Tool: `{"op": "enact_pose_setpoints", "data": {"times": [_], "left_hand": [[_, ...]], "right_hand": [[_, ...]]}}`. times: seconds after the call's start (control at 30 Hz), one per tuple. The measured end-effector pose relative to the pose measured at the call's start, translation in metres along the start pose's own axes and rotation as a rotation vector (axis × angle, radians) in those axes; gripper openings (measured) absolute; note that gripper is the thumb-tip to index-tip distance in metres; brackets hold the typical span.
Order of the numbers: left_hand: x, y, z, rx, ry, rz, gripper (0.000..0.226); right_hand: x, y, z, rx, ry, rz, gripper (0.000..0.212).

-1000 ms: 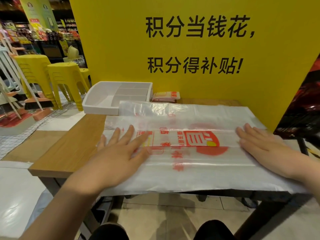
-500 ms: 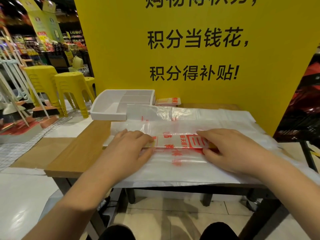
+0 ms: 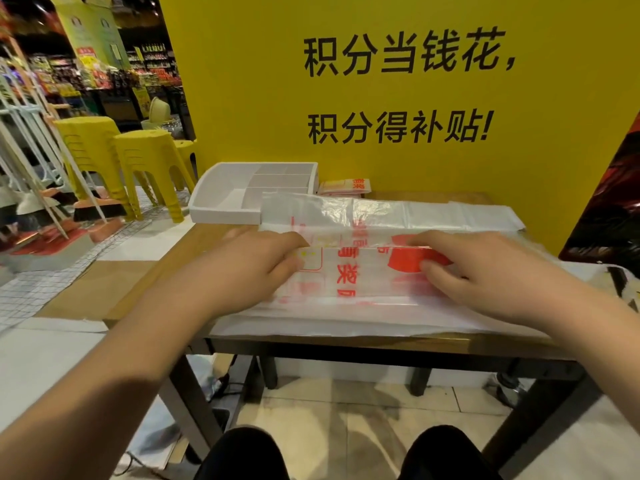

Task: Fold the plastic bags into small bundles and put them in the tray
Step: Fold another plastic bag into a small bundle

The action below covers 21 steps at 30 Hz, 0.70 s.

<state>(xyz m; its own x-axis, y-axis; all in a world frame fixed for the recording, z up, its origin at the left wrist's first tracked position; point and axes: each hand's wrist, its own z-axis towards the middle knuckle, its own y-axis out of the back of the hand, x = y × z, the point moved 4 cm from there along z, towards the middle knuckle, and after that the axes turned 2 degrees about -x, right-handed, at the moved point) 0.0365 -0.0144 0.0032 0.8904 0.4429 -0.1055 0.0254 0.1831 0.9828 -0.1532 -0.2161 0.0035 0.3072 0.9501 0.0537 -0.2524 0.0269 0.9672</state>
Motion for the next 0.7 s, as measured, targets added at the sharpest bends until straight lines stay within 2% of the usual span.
{"op": "enact_pose_setpoints", "data": {"times": [0.13,0.23,0.3,0.43,0.5,0.7], "left_hand": [[0.000,-0.009,0.008,-0.012,0.046,0.083,0.045],[0.002,-0.020,0.005,0.035,0.041,0.060,0.044],[-0.006,-0.026,0.003,0.009,-0.005,0.060,0.042],[-0.052,-0.038,0.009,-0.039,-0.118,0.020,0.049],[-0.068,-0.048,0.009,-0.001,-0.112,-0.019,0.053],[-0.067,-0.068,0.000,0.091,-0.066,-0.035,0.058]], "right_hand": [[-0.006,-0.017,0.014,0.039,-0.012,-0.164,0.056],[-0.007,-0.025,0.015,0.114,-0.007,-0.132,0.055],[-0.003,-0.028,0.014,0.138,-0.001,-0.107,0.057],[0.030,-0.036,0.018,0.069,0.052,-0.003,0.064],[0.049,-0.043,0.017,0.076,0.076,0.106,0.053],[0.046,-0.065,0.007,0.226,0.014,0.178,0.059]]}}
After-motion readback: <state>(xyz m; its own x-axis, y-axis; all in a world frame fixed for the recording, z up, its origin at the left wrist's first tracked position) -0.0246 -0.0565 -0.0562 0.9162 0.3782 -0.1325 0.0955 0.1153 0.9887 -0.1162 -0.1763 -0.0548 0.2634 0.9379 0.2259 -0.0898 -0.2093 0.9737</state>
